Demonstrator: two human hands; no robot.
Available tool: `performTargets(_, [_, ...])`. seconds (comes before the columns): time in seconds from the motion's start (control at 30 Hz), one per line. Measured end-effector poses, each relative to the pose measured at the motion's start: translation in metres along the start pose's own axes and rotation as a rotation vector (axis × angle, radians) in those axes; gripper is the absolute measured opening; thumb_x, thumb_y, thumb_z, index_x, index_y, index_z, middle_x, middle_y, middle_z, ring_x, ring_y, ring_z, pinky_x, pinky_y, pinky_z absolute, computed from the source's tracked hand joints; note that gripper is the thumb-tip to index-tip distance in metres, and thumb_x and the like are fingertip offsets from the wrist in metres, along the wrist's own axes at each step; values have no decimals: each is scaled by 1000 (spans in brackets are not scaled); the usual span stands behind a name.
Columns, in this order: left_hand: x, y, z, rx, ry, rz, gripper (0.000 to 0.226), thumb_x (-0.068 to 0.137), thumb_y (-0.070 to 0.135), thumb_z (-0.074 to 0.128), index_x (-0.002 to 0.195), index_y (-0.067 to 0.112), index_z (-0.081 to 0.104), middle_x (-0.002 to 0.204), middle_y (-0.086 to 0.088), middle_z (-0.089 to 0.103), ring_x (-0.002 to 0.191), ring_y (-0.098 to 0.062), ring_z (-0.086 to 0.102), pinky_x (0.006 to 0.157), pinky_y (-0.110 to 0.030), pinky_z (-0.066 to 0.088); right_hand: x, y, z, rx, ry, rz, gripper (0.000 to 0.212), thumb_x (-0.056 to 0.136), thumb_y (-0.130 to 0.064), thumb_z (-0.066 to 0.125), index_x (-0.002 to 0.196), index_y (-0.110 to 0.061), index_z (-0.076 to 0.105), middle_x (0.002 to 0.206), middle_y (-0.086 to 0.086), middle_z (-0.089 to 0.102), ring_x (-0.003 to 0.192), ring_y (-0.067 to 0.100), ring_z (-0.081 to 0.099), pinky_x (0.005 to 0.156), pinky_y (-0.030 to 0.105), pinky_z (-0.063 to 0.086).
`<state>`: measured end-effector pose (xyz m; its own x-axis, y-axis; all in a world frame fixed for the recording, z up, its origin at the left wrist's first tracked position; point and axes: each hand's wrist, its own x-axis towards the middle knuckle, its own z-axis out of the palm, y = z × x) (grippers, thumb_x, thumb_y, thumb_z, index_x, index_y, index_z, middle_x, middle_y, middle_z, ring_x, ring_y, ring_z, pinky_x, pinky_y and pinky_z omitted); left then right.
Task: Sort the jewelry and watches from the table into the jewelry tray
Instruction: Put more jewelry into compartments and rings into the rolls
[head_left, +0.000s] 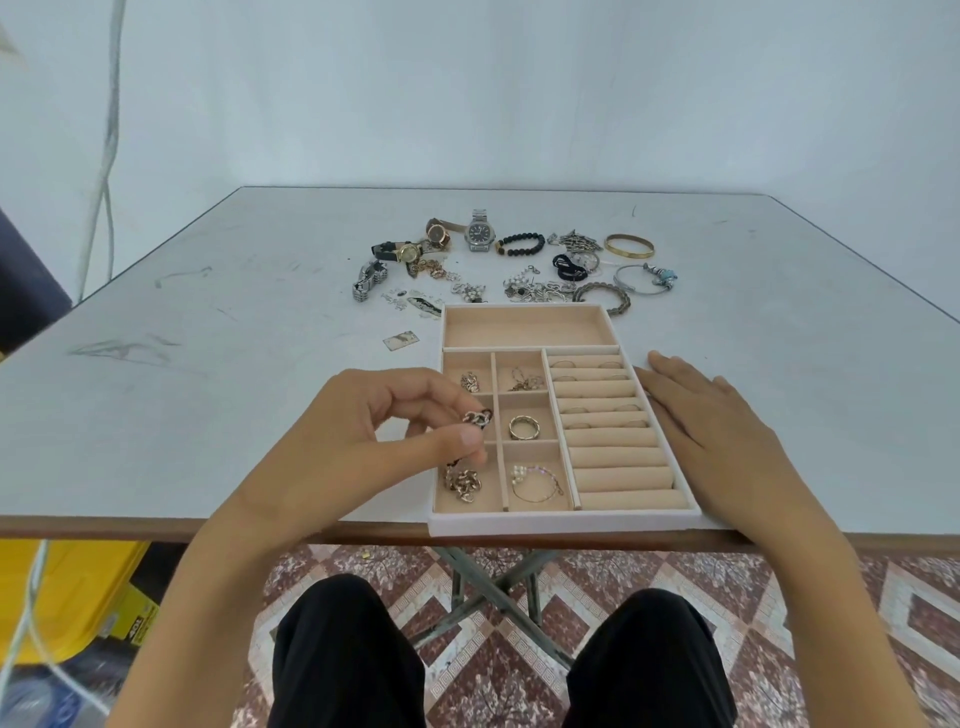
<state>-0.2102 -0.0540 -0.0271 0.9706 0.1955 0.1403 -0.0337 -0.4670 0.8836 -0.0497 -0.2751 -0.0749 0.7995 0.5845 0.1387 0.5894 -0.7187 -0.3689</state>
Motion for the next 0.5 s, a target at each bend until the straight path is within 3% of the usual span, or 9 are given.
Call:
performTargets(0.13, [-1, -5, 0, 106, -28, -21, 13, 74, 38, 71, 84, 30, 72, 74, 12, 73, 69, -2, 54, 74, -9, 39, 0, 0, -1, -1, -5, 0, 61, 89, -48, 10, 144, -39, 34, 157, -10, 21, 146, 7, 14, 119, 32, 4])
performTargets(0.2, [0, -9, 0, 169, -9, -33, 14, 72, 45, 76, 82, 35, 74, 76, 16, 72, 72, -3, 55, 74, -11, 38, 0, 0, -1, -9, -2, 0, 51, 98, -45, 13, 144, -38, 34, 157, -9, 22, 146, 7, 14, 119, 32, 4])
performTargets(0.27, [0, -12, 0, 272, 4, -14, 21, 67, 60, 74, 82, 45, 73, 79, 16, 70, 77, -3, 56, 79, -19, 42, 0, 1, -1, -9, 1, -1, 43, 103, -39, 19, 144, -38, 34, 157, -9, 22, 146, 7, 14, 119, 32, 4])
performTargets(0.33, [-1, -13, 0, 379, 22, 1, 24, 62, 68, 66, 83, 55, 69, 80, 13, 66, 82, -1, 53, 82, -28, 45, 0, 1, 0, -3, -2, -1, 50, 98, -45, 14, 143, -39, 35, 157, -10, 22, 146, 7, 14, 119, 31, 4])
performTargets(0.4, [-3, -10, 2, 456, 46, 9, 17, 67, 64, 70, 81, 55, 69, 79, 15, 62, 86, 1, 48, 81, -26, 42, 0, 1, -1, -4, -4, -2, 55, 94, -47, 13, 144, -39, 34, 157, -10, 22, 146, 6, 14, 119, 32, 4])
performTargets(0.5, [-6, -5, 7, 592, 71, 53, 17, 71, 64, 67, 79, 49, 70, 76, 20, 62, 87, 2, 43, 79, -18, 33, 0, 1, -1, -5, -3, -3, 43, 103, -40, 20, 144, -38, 34, 158, -9, 21, 146, 7, 13, 120, 32, 4])
